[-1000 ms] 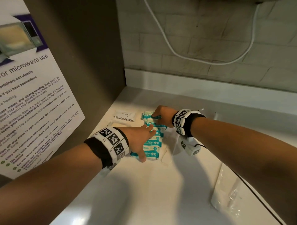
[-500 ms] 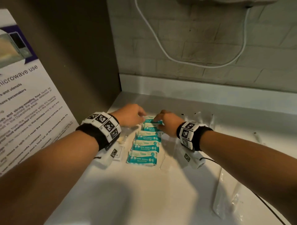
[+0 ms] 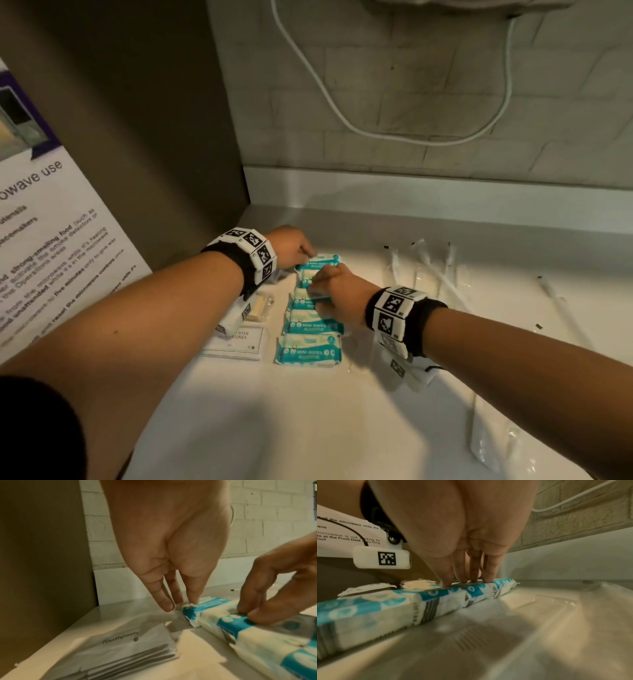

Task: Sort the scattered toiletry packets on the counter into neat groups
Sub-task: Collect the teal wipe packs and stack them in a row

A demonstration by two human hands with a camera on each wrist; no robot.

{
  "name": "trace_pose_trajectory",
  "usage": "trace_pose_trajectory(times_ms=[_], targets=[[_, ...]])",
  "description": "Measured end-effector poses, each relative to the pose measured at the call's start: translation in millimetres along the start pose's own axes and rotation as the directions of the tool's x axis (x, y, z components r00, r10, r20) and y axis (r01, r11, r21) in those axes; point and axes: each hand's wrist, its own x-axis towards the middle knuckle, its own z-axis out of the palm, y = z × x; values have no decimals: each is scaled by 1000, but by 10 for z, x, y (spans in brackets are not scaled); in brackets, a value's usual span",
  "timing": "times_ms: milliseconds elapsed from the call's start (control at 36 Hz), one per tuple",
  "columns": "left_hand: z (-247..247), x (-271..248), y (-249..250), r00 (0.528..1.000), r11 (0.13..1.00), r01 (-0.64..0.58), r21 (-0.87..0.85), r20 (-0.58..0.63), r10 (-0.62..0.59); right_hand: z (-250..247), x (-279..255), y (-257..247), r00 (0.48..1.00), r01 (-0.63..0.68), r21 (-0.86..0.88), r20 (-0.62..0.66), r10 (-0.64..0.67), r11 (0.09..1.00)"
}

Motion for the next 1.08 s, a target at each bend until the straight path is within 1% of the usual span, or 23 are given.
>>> trace_pose_trajectory(times_ms=[111, 222, 389, 611, 694, 805, 861, 917, 1000, 1083], targets=[[9, 26, -35, 1000, 1000, -12, -14, -21, 12, -8, 5, -42, 999, -43, 99, -13, 44, 994], [21, 67, -62, 999, 999, -35, -5, -31, 35, -10, 25, -49, 998, -55, 113, -15, 57, 992], [53, 114, -84, 997, 999, -47, -19, -55, 46, -11, 13, -31, 999, -38, 98, -10, 39, 994], [70, 130, -85, 998, 999, -42, -21, -55, 41, -73, -20, -50, 999, 36, 33, -37, -35, 999], [72, 116, -72, 998, 999, -42, -23, -51, 41, -89, -28, -62, 999, 30, 44, -36, -29, 999], [69, 81, -61, 998, 999, -35, -14, -47, 34, -107, -41, -81, 1000, -9, 85, -7, 10, 996], [62, 48, -37, 997, 999, -49, 8, -53, 49, -100, -65, -97, 999, -34, 110, 4, 34, 993], [56, 10, -10, 996, 997, -73, 34, -55, 75, -98, -104, -126, 999, -32, 136, -14, 34, 990], [60, -55, 18, 994, 993, -107, 57, -22, 109, -115, -164, -182, 1000, -5, 168, -29, 10, 986], [91, -104, 36, 988, 981, -150, 124, 62, 143, -124, -212, -244, 1000, 30, 177, -1, -30, 984]])
